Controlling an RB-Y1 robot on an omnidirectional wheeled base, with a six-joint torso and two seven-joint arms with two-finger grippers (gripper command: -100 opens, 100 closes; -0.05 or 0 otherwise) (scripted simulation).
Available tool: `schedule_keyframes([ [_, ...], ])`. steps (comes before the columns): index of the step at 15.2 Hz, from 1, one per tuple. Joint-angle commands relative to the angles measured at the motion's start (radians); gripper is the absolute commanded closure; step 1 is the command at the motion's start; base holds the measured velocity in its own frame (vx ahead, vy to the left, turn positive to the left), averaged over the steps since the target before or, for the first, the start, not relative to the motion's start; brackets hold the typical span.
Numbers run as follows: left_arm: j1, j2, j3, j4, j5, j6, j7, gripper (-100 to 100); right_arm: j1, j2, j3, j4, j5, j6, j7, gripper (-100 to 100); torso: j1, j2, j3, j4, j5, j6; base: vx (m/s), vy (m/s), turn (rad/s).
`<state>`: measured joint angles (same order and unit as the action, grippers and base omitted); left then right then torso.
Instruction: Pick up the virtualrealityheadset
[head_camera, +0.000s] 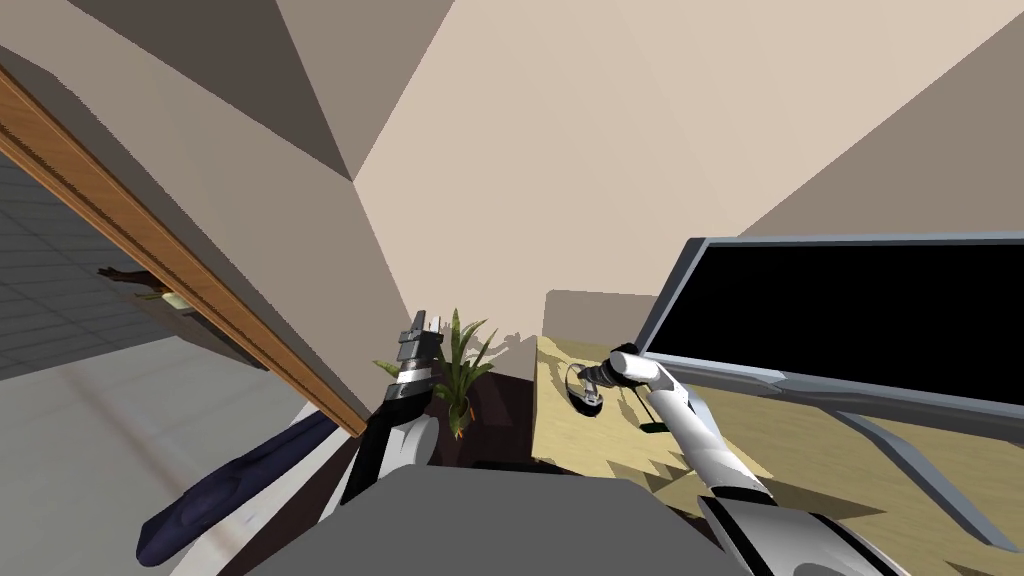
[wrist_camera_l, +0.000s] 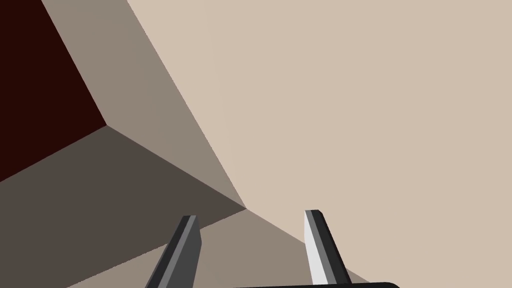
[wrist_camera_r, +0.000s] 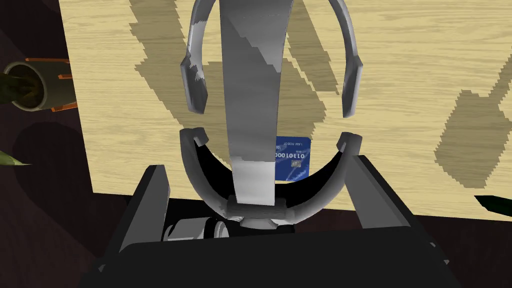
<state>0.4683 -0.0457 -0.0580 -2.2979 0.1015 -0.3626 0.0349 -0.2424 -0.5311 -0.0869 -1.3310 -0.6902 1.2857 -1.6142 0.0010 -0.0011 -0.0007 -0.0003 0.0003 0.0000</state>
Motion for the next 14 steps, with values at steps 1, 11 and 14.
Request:
schedule_keyframes([
  [1,0.000,0.000,0.000,0.000,0.000,0.000,0.000,0,0.003,0.017,-0.005,0.033,0.009,-0.030,0.024,-100,0.000,0.000,0.000,0.000,0.000,0.000,0.020,0.006,0.006],
  [11,0.000,0.000,0.000,0.000,0.000,0.000,0.000,0,0.003,0.013,-0.004,0.026,0.007,-0.024,0.019,100,-0.002,0.000,0.000,0.000,-0.001,-0.001,0.014,0.003,0.002],
  [14,0.000,0.000,0.000,0.000,0.000,0.000,0.000,0,0.004,0.008,-0.003,0.016,0.004,-0.019,0.015,100,-0.002,0.003,0.002,0.001,-0.001,0.000,-0.041,-0.008,-0.003],
])
